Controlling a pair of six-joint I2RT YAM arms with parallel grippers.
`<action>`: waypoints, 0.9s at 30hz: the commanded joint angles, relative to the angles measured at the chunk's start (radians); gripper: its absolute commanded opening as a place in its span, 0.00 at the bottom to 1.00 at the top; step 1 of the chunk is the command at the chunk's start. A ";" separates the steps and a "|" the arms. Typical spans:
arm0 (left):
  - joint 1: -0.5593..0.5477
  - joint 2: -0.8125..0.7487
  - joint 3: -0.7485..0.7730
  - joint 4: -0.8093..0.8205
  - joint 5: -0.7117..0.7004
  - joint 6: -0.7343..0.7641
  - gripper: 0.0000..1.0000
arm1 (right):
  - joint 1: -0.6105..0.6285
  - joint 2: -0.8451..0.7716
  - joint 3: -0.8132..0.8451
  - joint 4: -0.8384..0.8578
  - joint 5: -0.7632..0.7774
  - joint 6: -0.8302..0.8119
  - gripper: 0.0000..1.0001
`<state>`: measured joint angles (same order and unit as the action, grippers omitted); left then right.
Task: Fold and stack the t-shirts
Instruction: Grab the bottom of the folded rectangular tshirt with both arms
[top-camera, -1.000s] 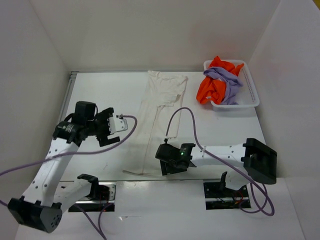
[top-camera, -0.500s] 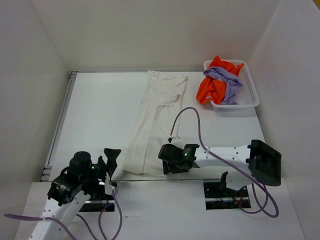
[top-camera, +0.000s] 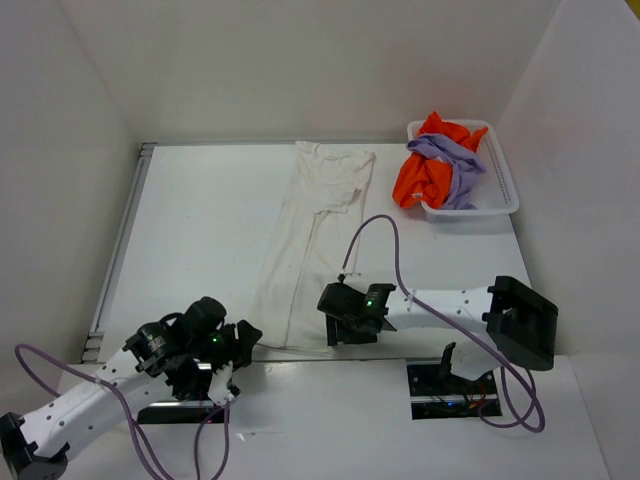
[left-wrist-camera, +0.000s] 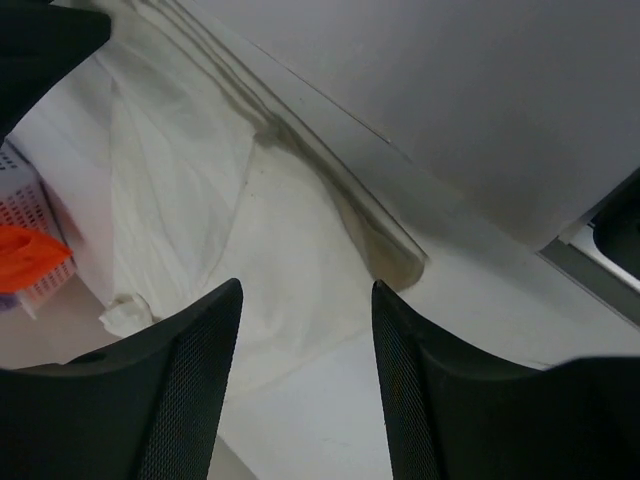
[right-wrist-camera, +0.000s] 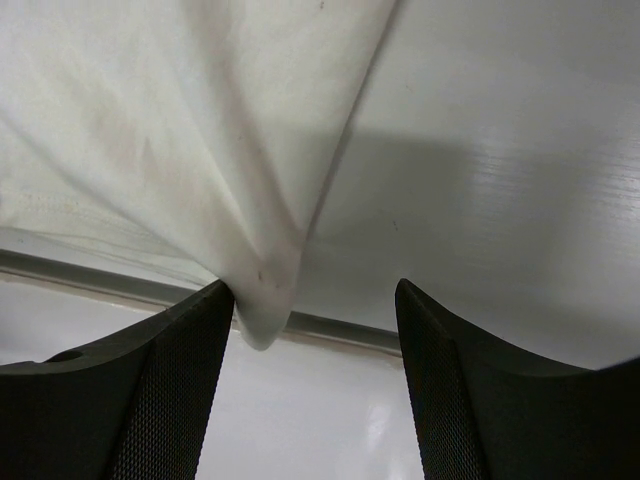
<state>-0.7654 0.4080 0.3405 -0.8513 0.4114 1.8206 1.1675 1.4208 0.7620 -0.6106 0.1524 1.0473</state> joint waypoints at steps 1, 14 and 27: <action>-0.029 0.040 0.008 0.020 -0.080 0.077 0.62 | -0.014 0.020 0.008 0.043 -0.001 -0.018 0.71; -0.038 0.308 0.083 -0.012 -0.204 0.152 0.61 | -0.074 0.058 0.017 0.075 -0.033 -0.089 0.71; -0.057 0.509 0.080 0.165 -0.250 0.152 0.47 | -0.074 -0.022 0.017 0.045 -0.099 -0.136 0.71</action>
<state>-0.8169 0.8864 0.4065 -0.7776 0.1791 1.9385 1.0996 1.4254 0.7643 -0.5674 0.0647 0.9329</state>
